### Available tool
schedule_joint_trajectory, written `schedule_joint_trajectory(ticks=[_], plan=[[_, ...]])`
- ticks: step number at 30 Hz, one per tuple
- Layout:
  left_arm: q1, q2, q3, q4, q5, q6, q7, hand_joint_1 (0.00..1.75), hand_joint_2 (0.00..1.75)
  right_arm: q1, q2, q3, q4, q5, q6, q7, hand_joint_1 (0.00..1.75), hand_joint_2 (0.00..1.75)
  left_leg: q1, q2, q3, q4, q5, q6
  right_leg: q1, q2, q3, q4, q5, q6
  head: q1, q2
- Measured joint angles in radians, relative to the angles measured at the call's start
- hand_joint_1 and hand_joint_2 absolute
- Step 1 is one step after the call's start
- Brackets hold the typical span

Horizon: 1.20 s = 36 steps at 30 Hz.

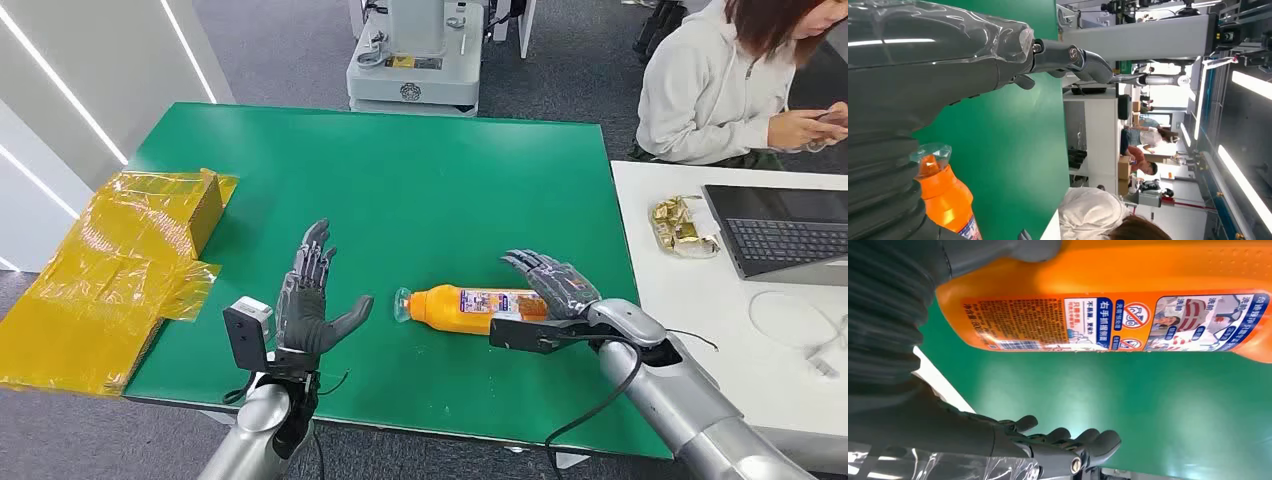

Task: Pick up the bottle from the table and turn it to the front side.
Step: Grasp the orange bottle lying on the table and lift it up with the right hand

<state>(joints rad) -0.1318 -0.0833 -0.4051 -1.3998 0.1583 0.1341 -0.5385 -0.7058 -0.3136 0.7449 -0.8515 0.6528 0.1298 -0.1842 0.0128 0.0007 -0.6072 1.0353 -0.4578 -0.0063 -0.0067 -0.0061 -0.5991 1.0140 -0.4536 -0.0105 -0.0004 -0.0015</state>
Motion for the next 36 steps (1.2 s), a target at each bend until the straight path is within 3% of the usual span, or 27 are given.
schedule_joint_trajectory(ticks=[8, 16, 17, 20, 21, 28, 36], plan=[[0.005, 0.011, 0.0, 0.003, 0.0, -0.002, -0.001, 0.0, 1.75, -0.027, 0.002, 0.062, 0.057, -0.07, 0.015, -0.016, 0.0, 1.75, 0.0, 0.0, -0.001, 0.0, 0.0, 0.0, 0.0, -0.001, 0.0, 0.0, 0.0, 0.0, 0.0, 0.0], [0.023, 0.016, 0.0, 0.002, 0.003, -0.024, 0.021, 0.0, 1.75, -0.045, 0.009, 0.082, 0.103, -0.2, 0.112, -0.04, 0.0, 1.75, 0.0, -0.001, -0.001, 0.0, 0.0, 0.0, 0.0, -0.001, 0.0, 0.0, 0.0, 0.0, 0.0, 0.0], [0.025, 0.016, 0.0, 0.002, 0.005, -0.031, 0.026, 0.0, 1.75, -0.047, 0.009, 0.086, 0.107, -0.212, 0.12, -0.036, 0.34, 1.75, 0.0, 0.0, -0.001, 0.0, 0.0, 0.0, 0.0, -0.001, 0.0, 0.0, 0.0, 0.0, 0.0, 0.0], [0.03, 0.017, 0.001, 0.002, 0.009, -0.042, 0.034, 0.0, 1.75, -0.059, 0.006, 0.106, 0.113, -0.235, 0.132, -0.014, 1.65, 1.75, 0.0, 0.0, 0.0, 0.0, 0.0, 0.0, 0.0, 0.0, 0.0, 0.0, 0.0, 0.0, 0.0, 0.0], [0.031, 0.017, 0.001, 0.002, 0.01, -0.044, 0.036, 0.0, 1.75, -0.062, 0.003, 0.115, 0.113, -0.239, 0.134, -0.007, 1.75, 1.75, 0.0, 0.0, 0.0, 0.0, 0.0, 0.0, 0.0, 0.0, 0.0, 0.0, 0.0, 0.0, 0.0, 0.0], [0.04, 0.02, 0.001, 0.002, 0.012, -0.05, 0.036, 0.0, 1.75, -0.071, -0.043, 0.181, 0.064, -0.231, 0.12, 0.044, 1.58, 1.75, 0.0, 0.0, 0.0, 0.0, 0.0, 0.0, 0.0, -0.001, 0.0, 0.0, 0.0, 0.0, 0.0, 0.0], [0.04, 0.024, 0.004, 0.002, 0.02, -0.049, 0.036, 0.0, 1.75, -0.095, -0.079, 0.259, 0.01, -0.154, 0.087, 0.088, 1.73, 1.75, 0.0, 0.0, 0.0, 0.0, 0.0, 0.0, 0.0, -0.001, 0.0, 0.0, 0.0, 0.0, 0.0, 0.0]])
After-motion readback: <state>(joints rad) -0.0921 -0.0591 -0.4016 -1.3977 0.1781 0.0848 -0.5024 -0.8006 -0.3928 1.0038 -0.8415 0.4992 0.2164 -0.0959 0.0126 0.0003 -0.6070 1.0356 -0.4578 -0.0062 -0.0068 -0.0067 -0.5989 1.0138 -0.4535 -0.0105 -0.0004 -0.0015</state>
